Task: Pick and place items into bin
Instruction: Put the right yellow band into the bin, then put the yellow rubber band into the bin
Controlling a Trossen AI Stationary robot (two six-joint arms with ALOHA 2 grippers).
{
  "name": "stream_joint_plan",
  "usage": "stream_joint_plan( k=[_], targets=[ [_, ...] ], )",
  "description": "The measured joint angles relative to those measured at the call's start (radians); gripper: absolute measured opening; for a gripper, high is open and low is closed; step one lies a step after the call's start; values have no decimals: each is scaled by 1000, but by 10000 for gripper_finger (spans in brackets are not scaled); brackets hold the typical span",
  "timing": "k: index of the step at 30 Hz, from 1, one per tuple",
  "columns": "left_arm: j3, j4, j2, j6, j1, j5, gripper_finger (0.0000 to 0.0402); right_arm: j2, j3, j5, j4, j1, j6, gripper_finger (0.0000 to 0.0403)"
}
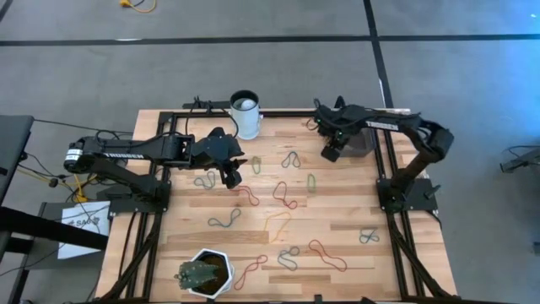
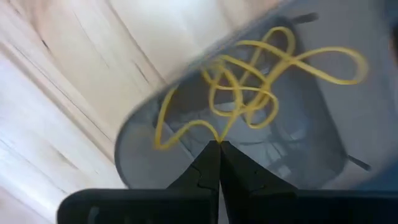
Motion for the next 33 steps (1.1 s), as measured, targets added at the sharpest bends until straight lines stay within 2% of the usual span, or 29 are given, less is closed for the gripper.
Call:
stream_joint_plan(
  k=[5, 13, 19, 23, 28, 33],
  targets=[
    [0, 0, 0, 6, 0, 0, 103, 77, 0, 16, 22, 8, -2, 13],
    [0, 0, 0, 17, 0, 0, 103, 149, 10, 30, 14, 33, -65, 64],
    [0, 0, 0, 20, 0, 0, 103, 151, 73, 69, -14, 59, -70, 76],
    [0, 0, 0, 20, 0, 0, 103, 144, 158, 69, -124, 61, -70, 76],
    [0, 0, 0, 20, 0, 0, 103, 76, 261, 69, -251, 59, -21, 76],
    [0, -9, 0, 22, 0, 0, 103, -103, 316, 52, -202, 68, -10, 76]
  ],
)
